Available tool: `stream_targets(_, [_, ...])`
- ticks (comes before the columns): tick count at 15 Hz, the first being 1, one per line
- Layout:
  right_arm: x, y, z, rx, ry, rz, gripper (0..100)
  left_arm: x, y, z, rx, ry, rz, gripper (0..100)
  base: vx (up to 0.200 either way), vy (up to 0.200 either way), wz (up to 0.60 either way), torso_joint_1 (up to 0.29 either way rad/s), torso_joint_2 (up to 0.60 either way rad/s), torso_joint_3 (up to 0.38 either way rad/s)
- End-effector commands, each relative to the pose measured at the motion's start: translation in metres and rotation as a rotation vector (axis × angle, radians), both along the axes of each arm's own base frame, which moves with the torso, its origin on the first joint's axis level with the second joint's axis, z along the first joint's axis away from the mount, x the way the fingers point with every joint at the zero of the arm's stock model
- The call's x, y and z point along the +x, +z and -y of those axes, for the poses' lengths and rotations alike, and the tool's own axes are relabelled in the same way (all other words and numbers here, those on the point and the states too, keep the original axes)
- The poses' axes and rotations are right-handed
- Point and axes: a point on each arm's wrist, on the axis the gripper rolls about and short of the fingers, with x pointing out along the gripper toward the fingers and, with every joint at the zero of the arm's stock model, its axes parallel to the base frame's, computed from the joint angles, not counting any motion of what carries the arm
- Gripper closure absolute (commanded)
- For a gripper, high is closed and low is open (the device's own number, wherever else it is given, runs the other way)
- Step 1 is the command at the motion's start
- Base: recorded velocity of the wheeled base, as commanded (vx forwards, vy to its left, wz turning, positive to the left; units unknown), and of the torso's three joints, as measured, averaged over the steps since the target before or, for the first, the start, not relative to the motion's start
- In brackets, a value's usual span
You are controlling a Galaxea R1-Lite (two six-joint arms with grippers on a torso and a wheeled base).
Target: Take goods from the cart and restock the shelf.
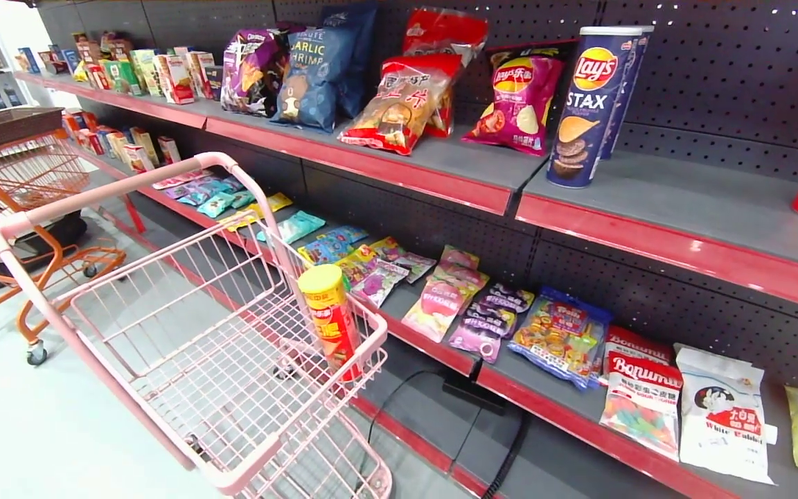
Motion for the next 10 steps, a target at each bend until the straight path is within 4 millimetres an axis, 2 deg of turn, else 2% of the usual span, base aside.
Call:
stream_targets(1, [0.000,0.000,0.000,-0.001,0.001,-0.001,0,0.000,0.000,0.000,0.003,-0.004,0.000,0,0.000,0.000,0.00,0.000,0.00,0.000])
stream_targets(2, [0.000,0.000,0.000,-0.001,0.001,-0.001,0,0.000,0.001,0.000,0.003,-0.001,0.005,0,0.000,0.000,0.00,0.000,0.00,0.000])
stream_targets(3, [0.000,0.000,0.000,-0.001,0.001,-0.001,0,-0.002,0.019,0.000,0.004,0.014,0.034,0,0.000,0.000,0.00,0.000,0.00,0.000])
stream_targets(4, [0.000,0.000,0.000,-0.001,0.001,-0.001,0,0.008,0.077,-0.001,-0.027,0.042,0.016,0,0.000,0.000,0.00,0.000,0.00,0.000])
stream_targets(5, [0.000,0.000,0.000,-0.004,0.001,-0.002,0,0.033,0.128,-0.002,-0.137,0.070,-0.015,0,0.000,0.000,0.00,0.000,0.00,0.000])
stream_targets(6, [0.000,0.000,0.000,-0.004,0.001,-0.001,0,0.061,0.158,-0.002,-0.156,0.079,-0.045,0,0.000,0.000,0.00,0.000,0.00,0.000])
stream_targets(7, [0.000,0.000,0.000,-0.005,0.001,-0.001,0,0.089,0.160,-0.002,-0.133,0.075,-0.114,0,0.000,0.000,0.00,0.000,0.00,0.000])
stream_targets(10, [0.000,0.000,0.000,-0.007,0.001,-0.001,0,0.162,0.128,-0.001,-0.112,-0.021,-0.288,0,0.000,0.000,0.00,0.000,0.00,0.000])
